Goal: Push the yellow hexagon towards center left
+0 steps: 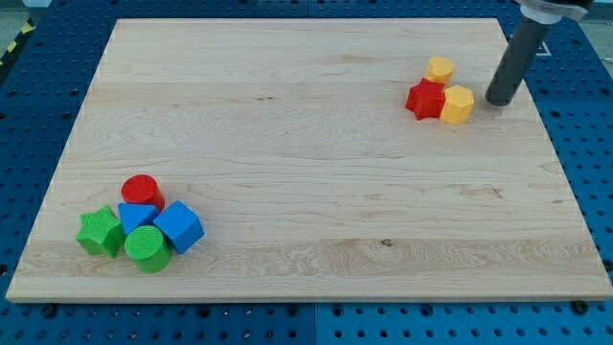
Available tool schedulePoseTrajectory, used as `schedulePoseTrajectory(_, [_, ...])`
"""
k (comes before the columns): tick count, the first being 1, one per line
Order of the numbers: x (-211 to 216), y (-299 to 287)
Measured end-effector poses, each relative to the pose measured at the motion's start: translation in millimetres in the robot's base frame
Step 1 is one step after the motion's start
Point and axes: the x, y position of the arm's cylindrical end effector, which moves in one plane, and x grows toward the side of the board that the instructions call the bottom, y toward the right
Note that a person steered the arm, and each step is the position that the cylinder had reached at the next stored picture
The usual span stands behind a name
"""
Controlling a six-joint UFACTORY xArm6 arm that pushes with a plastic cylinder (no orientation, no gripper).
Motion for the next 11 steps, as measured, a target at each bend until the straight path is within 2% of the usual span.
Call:
schedulePoseTrajectory(2, [0.1,-56.3])
schedulePoseTrajectory(5, [12.8,-14.6])
schedulePoseTrajectory(6, [33.2,-14.6])
schedulePoseTrajectory(8, [39.9,-14.6])
schedulePoseTrajectory(11, [39.8,-77.9])
